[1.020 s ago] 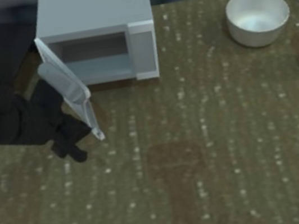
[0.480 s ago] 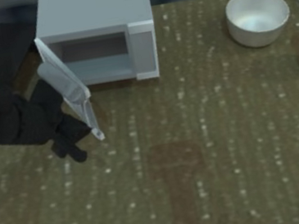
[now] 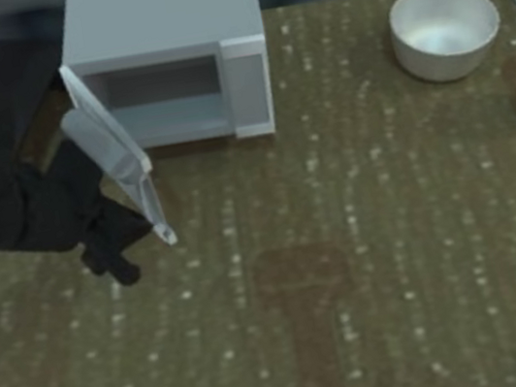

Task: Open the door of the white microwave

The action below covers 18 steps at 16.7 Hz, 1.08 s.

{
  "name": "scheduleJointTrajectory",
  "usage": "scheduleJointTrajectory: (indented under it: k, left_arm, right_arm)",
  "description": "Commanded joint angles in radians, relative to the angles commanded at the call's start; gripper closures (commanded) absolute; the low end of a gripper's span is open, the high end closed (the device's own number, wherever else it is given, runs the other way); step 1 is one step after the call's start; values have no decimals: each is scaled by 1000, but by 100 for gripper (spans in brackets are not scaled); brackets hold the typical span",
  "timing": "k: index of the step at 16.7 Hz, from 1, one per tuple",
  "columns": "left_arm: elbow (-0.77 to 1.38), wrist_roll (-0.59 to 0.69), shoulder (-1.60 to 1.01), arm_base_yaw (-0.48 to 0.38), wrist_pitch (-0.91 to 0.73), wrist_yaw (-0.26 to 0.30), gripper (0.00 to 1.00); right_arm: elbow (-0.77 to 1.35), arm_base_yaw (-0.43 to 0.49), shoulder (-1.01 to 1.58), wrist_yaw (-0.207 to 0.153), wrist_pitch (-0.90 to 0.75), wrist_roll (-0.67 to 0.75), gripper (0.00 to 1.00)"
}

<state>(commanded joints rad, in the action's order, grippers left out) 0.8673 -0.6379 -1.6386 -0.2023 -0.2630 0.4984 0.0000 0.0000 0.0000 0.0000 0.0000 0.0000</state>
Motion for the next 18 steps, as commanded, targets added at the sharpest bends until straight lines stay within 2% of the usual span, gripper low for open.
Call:
scheduleJointTrajectory:
  k: [18]
  left_arm:
    - [2,-19,-3,10,-12,9,100]
  right_arm:
    - [0,0,0,0,0,0,0]
